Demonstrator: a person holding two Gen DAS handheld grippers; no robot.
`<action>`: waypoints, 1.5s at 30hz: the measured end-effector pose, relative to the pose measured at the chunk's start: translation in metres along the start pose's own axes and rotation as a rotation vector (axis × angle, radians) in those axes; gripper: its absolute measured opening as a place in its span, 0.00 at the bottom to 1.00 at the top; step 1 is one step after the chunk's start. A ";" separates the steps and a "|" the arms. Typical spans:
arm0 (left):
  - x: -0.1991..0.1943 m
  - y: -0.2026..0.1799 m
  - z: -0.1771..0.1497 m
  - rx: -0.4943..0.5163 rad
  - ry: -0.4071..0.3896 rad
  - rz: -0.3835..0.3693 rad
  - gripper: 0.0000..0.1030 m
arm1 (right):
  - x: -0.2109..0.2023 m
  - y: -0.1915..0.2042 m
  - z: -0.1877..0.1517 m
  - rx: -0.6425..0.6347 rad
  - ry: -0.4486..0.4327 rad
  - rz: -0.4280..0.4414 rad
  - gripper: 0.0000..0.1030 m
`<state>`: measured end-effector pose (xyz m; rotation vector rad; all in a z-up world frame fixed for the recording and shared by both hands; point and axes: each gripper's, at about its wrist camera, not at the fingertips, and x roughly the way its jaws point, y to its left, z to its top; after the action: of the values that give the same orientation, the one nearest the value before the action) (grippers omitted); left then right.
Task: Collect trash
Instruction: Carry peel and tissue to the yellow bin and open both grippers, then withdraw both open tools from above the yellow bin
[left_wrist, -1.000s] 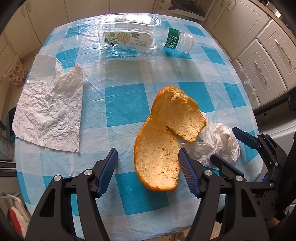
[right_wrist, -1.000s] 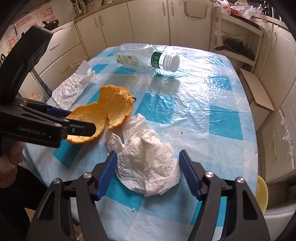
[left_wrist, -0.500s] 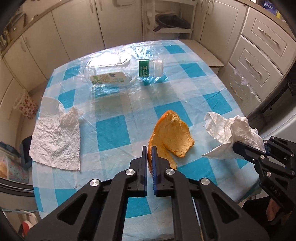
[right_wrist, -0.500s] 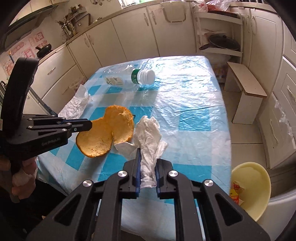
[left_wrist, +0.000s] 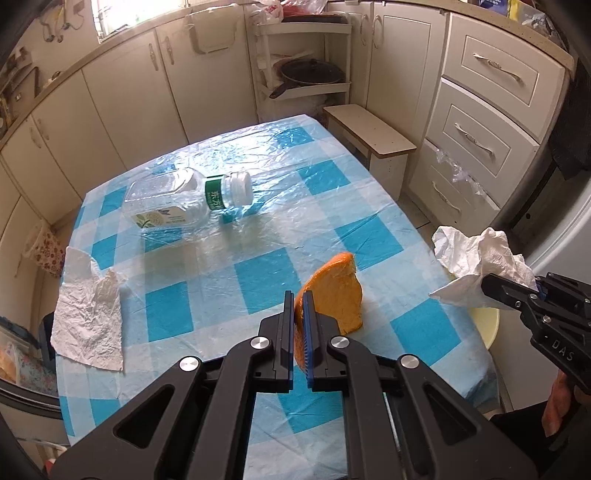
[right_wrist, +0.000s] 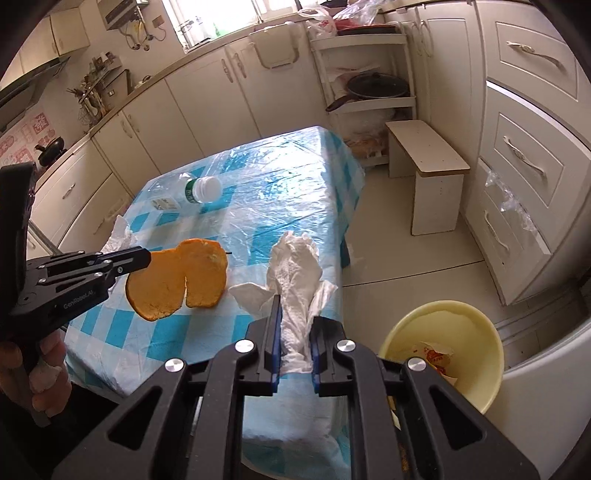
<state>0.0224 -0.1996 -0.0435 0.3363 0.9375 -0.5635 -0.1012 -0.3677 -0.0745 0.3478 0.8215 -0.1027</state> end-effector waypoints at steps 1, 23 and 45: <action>0.000 -0.006 0.002 0.003 -0.005 -0.009 0.04 | -0.001 -0.005 -0.001 0.014 0.000 -0.008 0.13; 0.046 -0.172 0.022 0.085 0.040 -0.270 0.05 | 0.012 -0.124 -0.041 0.286 0.165 -0.205 0.23; 0.066 -0.166 0.020 0.056 0.133 -0.230 0.44 | -0.021 -0.132 -0.022 0.402 -0.017 -0.147 0.69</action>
<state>-0.0318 -0.3641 -0.0925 0.3209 1.0985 -0.7867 -0.1603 -0.4848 -0.1072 0.6633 0.8068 -0.4112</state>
